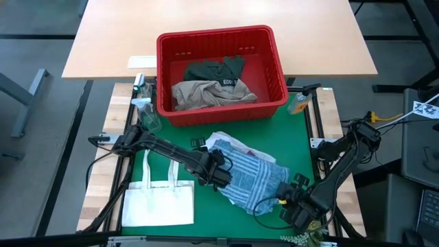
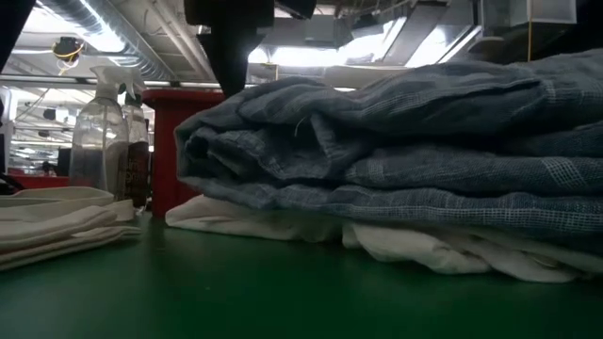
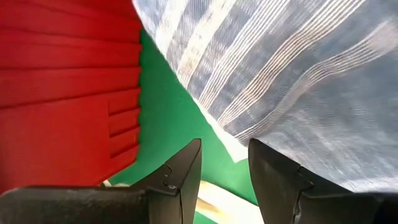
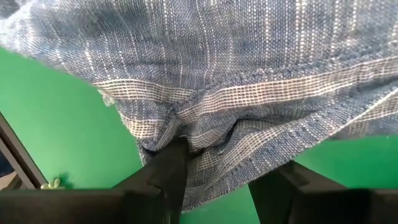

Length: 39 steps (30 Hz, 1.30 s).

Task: Fold Laundry from Bin
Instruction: Stack the blue checkered polo shirt on top of the folded white underwear

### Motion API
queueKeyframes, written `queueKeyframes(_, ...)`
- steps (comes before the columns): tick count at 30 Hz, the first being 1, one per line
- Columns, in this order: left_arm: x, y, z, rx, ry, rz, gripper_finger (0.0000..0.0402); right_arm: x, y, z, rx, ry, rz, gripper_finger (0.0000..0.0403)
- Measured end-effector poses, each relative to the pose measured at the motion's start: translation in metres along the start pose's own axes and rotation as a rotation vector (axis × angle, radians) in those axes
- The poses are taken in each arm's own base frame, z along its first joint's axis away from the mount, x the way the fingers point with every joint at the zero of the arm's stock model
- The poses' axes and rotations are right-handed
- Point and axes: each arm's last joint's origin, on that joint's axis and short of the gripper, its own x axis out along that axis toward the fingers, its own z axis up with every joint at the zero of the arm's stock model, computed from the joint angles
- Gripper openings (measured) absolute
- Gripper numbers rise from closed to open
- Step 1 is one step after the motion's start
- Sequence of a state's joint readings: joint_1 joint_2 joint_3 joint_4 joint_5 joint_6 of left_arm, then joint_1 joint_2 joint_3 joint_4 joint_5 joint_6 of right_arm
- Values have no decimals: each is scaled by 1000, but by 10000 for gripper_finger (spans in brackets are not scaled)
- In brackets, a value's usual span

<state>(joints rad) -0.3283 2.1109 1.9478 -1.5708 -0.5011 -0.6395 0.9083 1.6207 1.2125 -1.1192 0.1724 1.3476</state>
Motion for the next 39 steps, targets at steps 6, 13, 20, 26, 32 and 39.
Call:
queueKeyframes(6,-20,3,4,19,-64,-44,126,2,-4,10,38,35,-6,154)
queueKeyframes(13,-45,10,11,-34,-160,-108,126,-1,-10,23,54,56,10,154)
queueKeyframes(20,-50,7,16,-65,-211,-146,126,-21,-20,23,63,44,88,154)
queueKeyframes(26,-48,10,19,-80,-220,-141,126,-42,-33,23,96,-11,160,154)
queueKeyframes(32,-39,23,33,-63,-240,-137,126,-49,-40,33,84,-366,68,154)
queueKeyframes(39,-19,50,58,-123,-283,-117,126,-26,-40,40,65,-548,-76,154)
